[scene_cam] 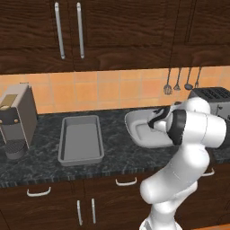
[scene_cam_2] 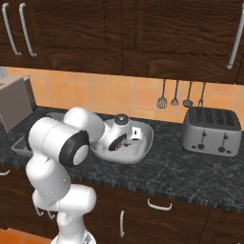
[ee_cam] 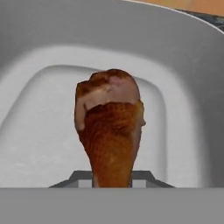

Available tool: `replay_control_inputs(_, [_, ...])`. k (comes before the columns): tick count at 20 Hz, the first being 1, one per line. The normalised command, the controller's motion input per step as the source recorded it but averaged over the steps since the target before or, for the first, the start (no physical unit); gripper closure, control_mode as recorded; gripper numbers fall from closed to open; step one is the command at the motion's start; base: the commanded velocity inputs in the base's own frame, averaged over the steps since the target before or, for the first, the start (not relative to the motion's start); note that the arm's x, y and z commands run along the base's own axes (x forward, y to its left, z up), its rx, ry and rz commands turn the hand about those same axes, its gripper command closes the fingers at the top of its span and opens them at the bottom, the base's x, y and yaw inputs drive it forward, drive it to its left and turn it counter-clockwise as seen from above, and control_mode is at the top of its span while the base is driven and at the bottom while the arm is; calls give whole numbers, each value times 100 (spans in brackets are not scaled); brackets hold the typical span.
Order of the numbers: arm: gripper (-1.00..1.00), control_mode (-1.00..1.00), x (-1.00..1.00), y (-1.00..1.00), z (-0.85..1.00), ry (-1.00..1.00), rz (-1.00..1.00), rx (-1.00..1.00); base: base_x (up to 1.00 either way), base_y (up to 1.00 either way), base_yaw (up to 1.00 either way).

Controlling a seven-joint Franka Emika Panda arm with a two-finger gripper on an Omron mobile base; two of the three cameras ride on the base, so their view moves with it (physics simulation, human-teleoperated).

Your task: Place one potato and one chicken drumstick in each tupperware on the nearby counter, to pack two identical lunches.

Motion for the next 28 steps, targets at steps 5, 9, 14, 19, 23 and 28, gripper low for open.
replay_control_inputs(5, [-100, -100, 10, 0, -3, -2, 0, 0, 0, 0, 0])
replay_control_inputs(9, [-100, -100, 0, 0, 48, -6, 0, 0, 0, 0, 0])
replay_control_inputs(14, [-100, -100, -27, 21, 100, -10, 0, 0, 0, 0, 0])
replay_control_inputs(19, [-100, -100, -80, 49, 75, 13, 0, 0, 0, 0, 0])
replay_control_inputs(23, [-100, -100, -71, 46, 84, 16, 0, 0, 0, 0, 0])
replay_control_inputs(28, [-100, -100, -80, 35, 13, 3, 0, -1, 0, 0, 0])
